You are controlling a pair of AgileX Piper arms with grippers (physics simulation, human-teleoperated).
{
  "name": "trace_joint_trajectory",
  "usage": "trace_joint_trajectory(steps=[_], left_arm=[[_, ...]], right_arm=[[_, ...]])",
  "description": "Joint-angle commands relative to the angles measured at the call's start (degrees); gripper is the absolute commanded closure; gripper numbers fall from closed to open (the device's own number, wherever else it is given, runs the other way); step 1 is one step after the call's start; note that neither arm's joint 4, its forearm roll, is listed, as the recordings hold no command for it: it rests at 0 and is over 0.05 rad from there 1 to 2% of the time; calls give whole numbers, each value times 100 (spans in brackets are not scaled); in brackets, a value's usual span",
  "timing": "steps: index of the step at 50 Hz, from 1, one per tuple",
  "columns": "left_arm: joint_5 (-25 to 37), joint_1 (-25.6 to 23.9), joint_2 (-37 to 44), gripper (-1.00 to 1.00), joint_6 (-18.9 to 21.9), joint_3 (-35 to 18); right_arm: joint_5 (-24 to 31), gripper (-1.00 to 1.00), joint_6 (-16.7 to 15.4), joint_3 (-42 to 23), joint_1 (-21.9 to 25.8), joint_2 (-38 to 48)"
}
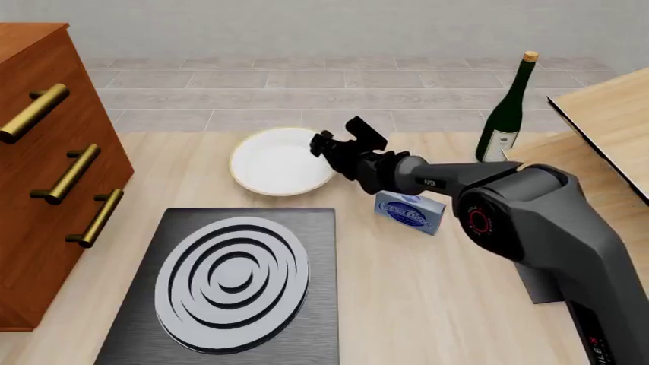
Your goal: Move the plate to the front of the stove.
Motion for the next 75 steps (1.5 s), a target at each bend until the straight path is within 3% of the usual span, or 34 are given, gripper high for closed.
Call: trace_joint_trajectory(steps=[1, 8, 15, 16, 19, 26, 27, 29, 45, 48, 52, 53, 59, 66, 68, 69, 73, 75], left_arm=[[-10, 3, -4, -100, 4, -1], [-9, 20, -22, -100, -12, 15], [-10, 13, -30, -100, -18, 11], [-13, 16, -34, -100, -17, 19], [-12, 21, -43, -100, -19, 33], [10, 31, -50, -100, -16, 13], [14, 34, -50, -100, -24, 9], [11, 31, -53, -100, -15, 19], [27, 58, -68, -100, -44, 1], [13, 56, -60, -100, -46, 6], [-22, 43, -33, -100, -75, 6], [-50, 32, -19, -100, -85, 24], [-140, 4, 35, -100, -133, 91], [-243, -48, 138, -100, -183, 132], [-265, -59, 156, -100, -187, 148], [-288, -76, 170, -100, -191, 164], [-324, -95, 189, -100, -208, 184], [-340, -102, 198, -100, -224, 186]], right_arm=[[-4, -100, -9, 10, 20, -36], [34, -100, -47, 6, 0, -63], [417, -100, -450, -274, -161, -95], [389, -100, -394, -237, -149, -114], [598, -100, -676, -383, -241, -133], [845, -100, -882, -575, -440, -101], [962, -100, -1039, -647, -506, -111], [919, -100, -972, -634, -493, -106], [1211, -100, -1650, -746, -858, -374], [1157, -100, -1924, -609, -939, -619], [1074, -100, -2031, -351, -962, -944], [1037, -100, -2213, -238, -980, -1112], [902, -100, -2367, 188, -987, -1565], [738, -100, -2889, 780, -995, -2110], [684, -100, -2824, 903, -970, -2180], [670, -100, -3074, 1009, -960, -2281], [544, -100, -3149, 1332, -931, -2514], [468, -100, -3338, 1496, -927, -2659]])
